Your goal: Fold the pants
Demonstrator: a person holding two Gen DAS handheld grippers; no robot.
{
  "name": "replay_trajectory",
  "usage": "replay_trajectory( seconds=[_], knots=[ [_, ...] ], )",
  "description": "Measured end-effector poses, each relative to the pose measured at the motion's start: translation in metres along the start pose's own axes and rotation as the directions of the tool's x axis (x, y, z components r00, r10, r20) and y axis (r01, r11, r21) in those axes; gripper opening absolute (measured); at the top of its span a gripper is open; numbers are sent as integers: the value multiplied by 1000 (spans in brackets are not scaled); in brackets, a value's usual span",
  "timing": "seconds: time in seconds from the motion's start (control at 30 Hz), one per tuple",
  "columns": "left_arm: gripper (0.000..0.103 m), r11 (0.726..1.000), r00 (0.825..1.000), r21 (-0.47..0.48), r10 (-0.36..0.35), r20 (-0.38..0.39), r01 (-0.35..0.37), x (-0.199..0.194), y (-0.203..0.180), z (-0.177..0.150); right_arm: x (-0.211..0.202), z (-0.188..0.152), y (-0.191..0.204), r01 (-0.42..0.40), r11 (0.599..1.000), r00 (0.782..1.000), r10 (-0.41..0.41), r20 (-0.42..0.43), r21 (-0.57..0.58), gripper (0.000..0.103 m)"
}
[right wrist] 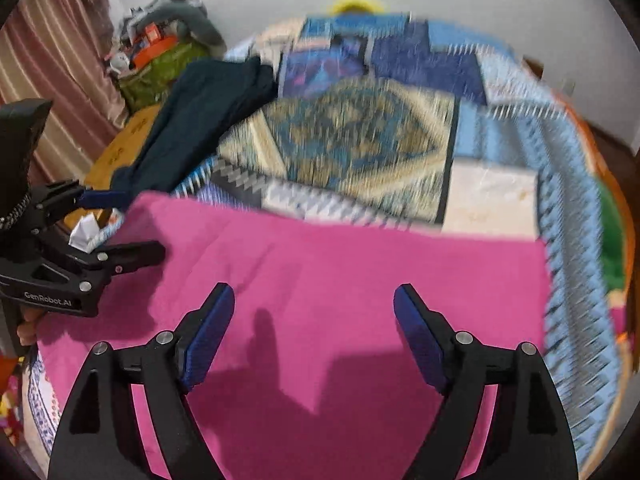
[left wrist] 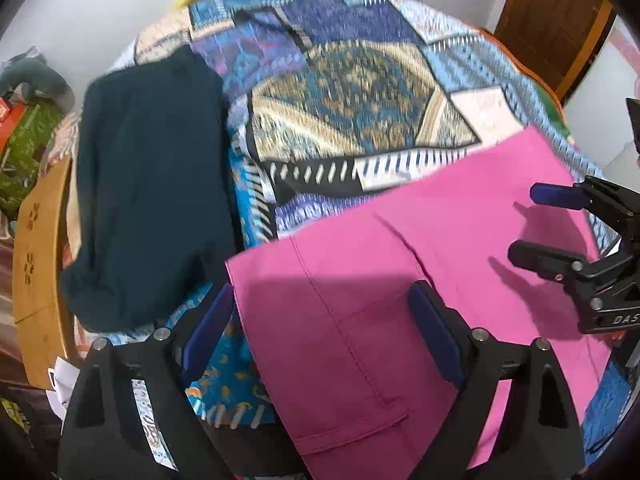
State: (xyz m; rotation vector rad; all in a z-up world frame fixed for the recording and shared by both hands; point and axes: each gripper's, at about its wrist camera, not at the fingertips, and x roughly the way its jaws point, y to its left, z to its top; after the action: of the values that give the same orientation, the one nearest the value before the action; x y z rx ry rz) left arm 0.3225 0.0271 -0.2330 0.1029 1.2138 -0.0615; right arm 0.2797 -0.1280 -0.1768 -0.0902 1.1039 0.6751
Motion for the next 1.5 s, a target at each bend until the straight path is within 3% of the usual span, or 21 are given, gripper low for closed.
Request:
replay_trajectory(
  seconds=[0.13, 0.2, 0.5, 0.73, 0.97, 1.13, 1.3, 1.5],
  knots=[
    [91, 999, 1000, 30, -11, -17, 11, 2, -1, -8, 24, -15, -3, -18, 1000, 990, 19, -142, 4, 80],
    [91, 999, 1000, 32, -23, -14, 24, -2, 0, -13, 21, -24, -5, -20, 1000, 991, 22, -132, 17, 87],
    [91, 1000, 1000, 21, -17, 23, 17, -29, 6, -38, -13, -58, -16, -43, 999, 989, 47, -143, 30, 88],
    [91, 999, 999, -20, -24, 41, 25, -50, 15, -59, -43, -91, -22, -14, 997, 996, 21, -88, 74, 88],
    [91, 999, 997, -3, 37, 75, -37, -68, 11, -83, -57, -110, -23, 35, 993, 998, -29, -56, 113, 90],
    [91, 997, 994, -71, 43, 98, -36, -85, 21, -90, -66, -113, -21, 83, 989, 995, -76, -59, 120, 90],
    [91, 980, 981, -199, 22, 194, 17, -117, 33, -96, -89, -102, -11, 95, 987, 994, -101, 38, 131, 90],
    [91, 956, 970, -265, -61, 234, 124, -130, 18, -108, -102, -86, 24, 101, 993, 981, -110, 162, 60, 90]
  ],
)
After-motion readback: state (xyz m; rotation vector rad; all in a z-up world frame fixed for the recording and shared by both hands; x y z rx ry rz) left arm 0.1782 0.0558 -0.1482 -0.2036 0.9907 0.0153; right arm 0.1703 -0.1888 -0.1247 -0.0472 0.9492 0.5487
